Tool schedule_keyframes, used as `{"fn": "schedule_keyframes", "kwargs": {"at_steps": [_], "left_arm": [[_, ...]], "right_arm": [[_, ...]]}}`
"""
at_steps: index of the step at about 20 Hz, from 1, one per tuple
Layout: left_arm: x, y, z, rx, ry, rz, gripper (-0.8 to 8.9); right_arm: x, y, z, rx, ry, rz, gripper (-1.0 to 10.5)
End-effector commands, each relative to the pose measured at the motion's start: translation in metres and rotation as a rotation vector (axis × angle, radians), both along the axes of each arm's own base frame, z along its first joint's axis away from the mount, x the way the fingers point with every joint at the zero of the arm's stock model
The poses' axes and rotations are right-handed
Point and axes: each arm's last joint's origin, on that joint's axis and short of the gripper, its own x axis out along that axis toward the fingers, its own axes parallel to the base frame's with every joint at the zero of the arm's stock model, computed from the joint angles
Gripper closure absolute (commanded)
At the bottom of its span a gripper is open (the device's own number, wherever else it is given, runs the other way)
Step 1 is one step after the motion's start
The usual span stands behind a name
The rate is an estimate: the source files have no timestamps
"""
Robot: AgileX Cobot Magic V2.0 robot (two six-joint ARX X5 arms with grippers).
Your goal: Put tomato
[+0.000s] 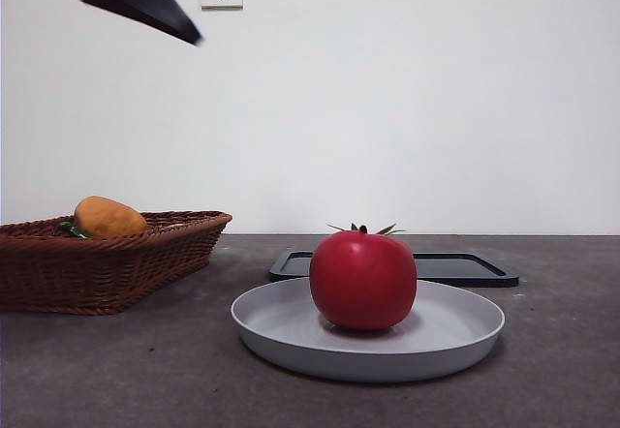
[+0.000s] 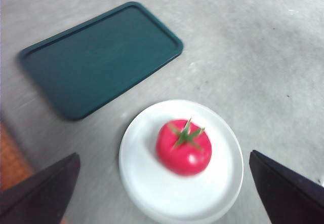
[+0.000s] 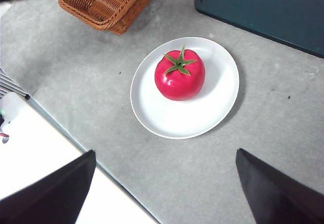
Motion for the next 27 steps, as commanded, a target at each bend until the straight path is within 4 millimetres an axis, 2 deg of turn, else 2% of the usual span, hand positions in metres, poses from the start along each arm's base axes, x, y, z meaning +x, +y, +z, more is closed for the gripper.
{"fn": "schedule_keyframes", "kwargs": {"at_steps": [1, 4, 8, 14, 23, 27], "left_arm": [[-0.010, 0.016, 0.011, 0.023, -0.031, 0.007, 2.52], [-0.026, 0.042, 0.020, 0.041, -0.024, 0.049, 2.52], [-0.049, 0.066, 0.026, 0.002, 0.035, 0.031, 2.52], [-0.081, 0.078, 0.017, 0.027, 0.223, -0.100, 2.53], [-0.081, 0.078, 0.018, 0.013, 0.210, -0.109, 2.53], [-0.079, 0.077, 0.020, 0.005, 0.191, -0.110, 2.53]], "right_arm": [[0.000, 0.001, 0.005, 0.007, -0.019, 0.005, 5.1], [0.000, 0.001, 0.005, 0.007, -0.018, 0.005, 5.1], [0.000, 0.001, 0.005, 0.008, -0.019, 0.004, 5.1], [0.001, 0.001, 0.006, 0.009, -0.026, 0.005, 5.1], [0.005, 0.002, 0.006, 0.013, -0.029, 0.003, 5.1], [0.022, 0.006, 0.003, 0.023, -0.011, -0.006, 5.1]]}}
